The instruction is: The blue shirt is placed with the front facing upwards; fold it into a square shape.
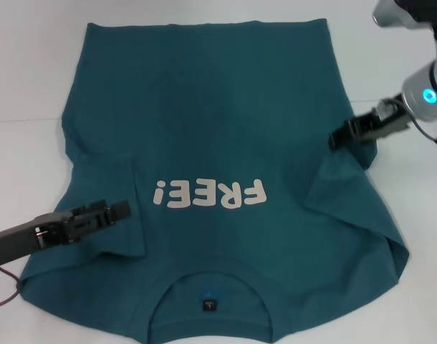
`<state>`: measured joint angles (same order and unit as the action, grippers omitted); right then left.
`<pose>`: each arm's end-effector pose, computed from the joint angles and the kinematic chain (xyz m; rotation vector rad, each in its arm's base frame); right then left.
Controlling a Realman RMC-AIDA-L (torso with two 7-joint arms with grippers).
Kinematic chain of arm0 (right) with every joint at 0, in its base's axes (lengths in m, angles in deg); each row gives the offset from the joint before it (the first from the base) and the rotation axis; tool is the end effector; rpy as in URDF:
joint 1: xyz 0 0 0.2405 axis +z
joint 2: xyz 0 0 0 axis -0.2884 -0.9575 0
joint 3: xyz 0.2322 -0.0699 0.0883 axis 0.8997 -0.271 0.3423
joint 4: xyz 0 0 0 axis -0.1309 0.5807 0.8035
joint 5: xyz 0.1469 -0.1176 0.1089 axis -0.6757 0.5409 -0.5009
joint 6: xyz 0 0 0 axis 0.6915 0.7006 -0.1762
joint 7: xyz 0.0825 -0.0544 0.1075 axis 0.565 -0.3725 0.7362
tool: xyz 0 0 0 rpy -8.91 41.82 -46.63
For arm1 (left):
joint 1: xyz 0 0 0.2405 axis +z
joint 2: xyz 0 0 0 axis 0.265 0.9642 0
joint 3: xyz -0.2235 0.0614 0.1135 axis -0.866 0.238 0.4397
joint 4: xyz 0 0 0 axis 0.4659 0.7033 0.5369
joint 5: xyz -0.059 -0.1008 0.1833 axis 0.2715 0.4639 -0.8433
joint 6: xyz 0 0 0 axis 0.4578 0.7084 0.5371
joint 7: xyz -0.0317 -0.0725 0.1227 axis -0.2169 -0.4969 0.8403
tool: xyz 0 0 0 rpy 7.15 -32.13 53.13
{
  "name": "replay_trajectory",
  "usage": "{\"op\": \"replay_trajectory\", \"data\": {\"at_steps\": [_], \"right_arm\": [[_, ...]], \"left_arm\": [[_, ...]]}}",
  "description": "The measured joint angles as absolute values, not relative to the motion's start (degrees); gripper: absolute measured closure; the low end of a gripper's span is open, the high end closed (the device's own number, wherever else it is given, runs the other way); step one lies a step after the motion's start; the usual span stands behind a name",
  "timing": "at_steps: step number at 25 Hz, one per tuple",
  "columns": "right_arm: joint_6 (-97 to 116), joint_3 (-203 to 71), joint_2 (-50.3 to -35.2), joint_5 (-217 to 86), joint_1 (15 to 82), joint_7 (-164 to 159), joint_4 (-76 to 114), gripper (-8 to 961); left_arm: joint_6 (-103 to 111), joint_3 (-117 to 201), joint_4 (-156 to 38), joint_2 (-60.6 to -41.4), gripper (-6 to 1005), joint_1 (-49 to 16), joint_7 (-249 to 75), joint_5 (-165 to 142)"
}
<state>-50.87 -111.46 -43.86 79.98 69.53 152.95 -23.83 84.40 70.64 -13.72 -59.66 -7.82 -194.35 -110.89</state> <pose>0.2146 0.4685 0.0478 -2.0678 1.3603 -0.1710 -0.2867 0.3212 0.0149 -2.3481 -1.3169 -0.9293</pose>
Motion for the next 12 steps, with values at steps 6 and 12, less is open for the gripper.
{"op": "replay_trajectory", "data": {"at_steps": [6,12], "right_arm": [[-50.3,-111.4,-44.01,80.0,67.2,153.6,-23.5,294],[-40.8,-111.9,-44.19,80.5,67.4,153.5,-18.1,295]], "left_arm": [[84.4,70.6,-13.8,-59.77,191,-7.9,-194.4,-110.9],[84.0,70.7,-15.1,-59.82,191,-8.6,-194.4,-110.9]]}}
